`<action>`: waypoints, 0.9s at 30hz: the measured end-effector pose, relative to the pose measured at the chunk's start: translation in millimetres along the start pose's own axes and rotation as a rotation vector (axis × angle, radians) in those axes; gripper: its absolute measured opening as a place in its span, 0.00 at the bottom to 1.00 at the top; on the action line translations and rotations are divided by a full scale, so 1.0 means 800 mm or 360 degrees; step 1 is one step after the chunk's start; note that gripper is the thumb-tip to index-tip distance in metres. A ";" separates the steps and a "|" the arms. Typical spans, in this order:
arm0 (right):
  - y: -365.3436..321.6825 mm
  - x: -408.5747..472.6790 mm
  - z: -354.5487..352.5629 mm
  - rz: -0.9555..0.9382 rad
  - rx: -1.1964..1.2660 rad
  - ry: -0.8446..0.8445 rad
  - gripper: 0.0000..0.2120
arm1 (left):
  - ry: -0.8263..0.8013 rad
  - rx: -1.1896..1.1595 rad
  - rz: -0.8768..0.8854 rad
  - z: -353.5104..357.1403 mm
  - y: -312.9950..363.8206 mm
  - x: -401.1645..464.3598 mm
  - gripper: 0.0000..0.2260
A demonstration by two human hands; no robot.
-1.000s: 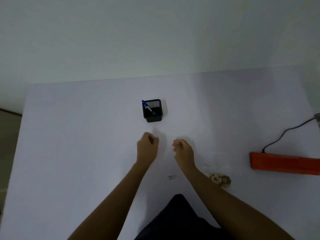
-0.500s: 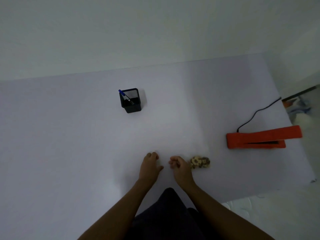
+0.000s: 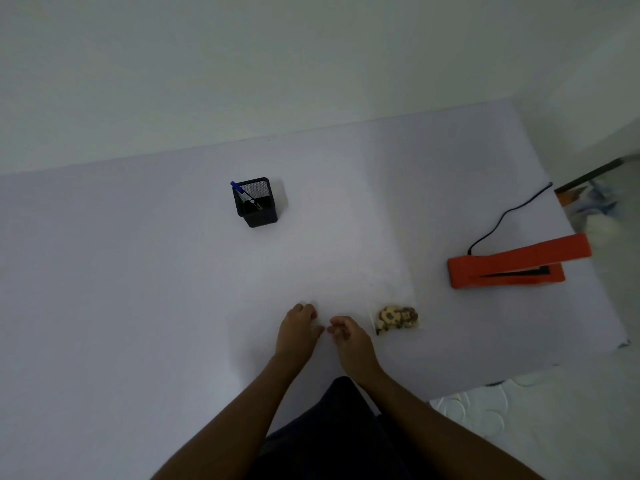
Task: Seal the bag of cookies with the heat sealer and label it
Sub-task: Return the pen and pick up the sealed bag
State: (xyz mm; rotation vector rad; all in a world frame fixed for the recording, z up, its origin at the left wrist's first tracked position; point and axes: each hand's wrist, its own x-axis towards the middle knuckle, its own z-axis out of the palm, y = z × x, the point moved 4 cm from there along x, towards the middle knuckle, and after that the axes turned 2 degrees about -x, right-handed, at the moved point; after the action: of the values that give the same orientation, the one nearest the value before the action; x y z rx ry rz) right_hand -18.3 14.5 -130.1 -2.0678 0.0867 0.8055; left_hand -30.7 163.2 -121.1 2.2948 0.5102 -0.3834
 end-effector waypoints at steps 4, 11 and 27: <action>-0.004 0.001 0.000 -0.0002 0.0023 0.0010 0.14 | 0.0012 0.0008 0.0027 -0.005 0.002 0.001 0.04; -0.010 -0.001 0.008 -0.0045 0.0042 -0.0041 0.15 | 0.0012 0.0023 0.0074 -0.004 -0.002 0.003 0.03; -0.009 0.003 0.004 0.0015 0.0106 0.0017 0.16 | -0.0006 0.0093 0.0113 -0.005 -0.005 0.007 0.05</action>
State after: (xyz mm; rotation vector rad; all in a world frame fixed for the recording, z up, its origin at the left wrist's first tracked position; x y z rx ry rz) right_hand -15.6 22.1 -127.6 -2.0107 0.1276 0.7872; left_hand -27.3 169.8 -122.7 2.3609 0.4195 -0.3718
